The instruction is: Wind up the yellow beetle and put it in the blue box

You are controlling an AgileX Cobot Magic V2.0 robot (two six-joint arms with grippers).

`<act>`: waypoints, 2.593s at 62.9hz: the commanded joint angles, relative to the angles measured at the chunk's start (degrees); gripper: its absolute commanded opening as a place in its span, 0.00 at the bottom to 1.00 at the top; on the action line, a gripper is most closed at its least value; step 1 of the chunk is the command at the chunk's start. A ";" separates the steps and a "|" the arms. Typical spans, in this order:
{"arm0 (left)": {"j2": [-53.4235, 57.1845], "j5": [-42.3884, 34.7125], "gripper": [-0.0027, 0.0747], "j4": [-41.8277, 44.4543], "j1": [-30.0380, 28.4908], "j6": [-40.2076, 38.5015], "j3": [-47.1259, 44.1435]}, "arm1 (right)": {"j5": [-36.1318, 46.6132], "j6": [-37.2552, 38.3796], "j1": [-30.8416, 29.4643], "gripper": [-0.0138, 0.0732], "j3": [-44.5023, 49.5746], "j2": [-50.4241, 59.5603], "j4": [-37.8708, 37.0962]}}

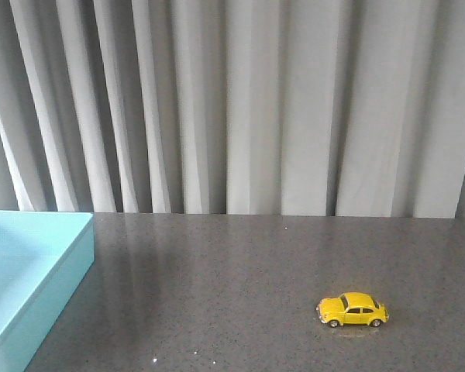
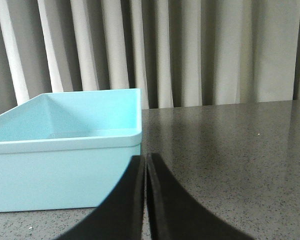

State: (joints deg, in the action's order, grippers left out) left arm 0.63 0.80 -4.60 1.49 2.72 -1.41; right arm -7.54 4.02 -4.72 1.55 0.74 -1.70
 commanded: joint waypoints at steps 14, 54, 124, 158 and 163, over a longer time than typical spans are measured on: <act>0.81 -4.19 0.03 -0.11 0.33 -0.47 0.45 | 4.69 -0.27 -0.12 0.15 0.17 0.57 -0.60; 0.81 -4.19 0.03 -0.11 0.33 -0.47 0.45 | 4.69 -0.27 -0.12 0.15 0.17 0.57 -0.60; 0.81 -5.28 0.03 -0.11 0.33 -0.47 0.45 | 4.81 0.06 -0.12 0.15 0.18 0.53 3.06; -6.44 1.93 0.03 0.40 0.33 -3.60 20.28 | -1.39 -0.56 -0.12 0.15 -18.00 -8.63 7.55; -13.10 8.02 0.03 0.32 0.33 -0.44 27.98 | -7.30 -0.56 -0.12 0.15 -25.58 -13.86 4.80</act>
State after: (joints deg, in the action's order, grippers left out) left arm -5.74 6.11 -4.21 1.49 -0.42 19.14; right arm -13.08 3.98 -4.72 -15.54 -7.63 6.09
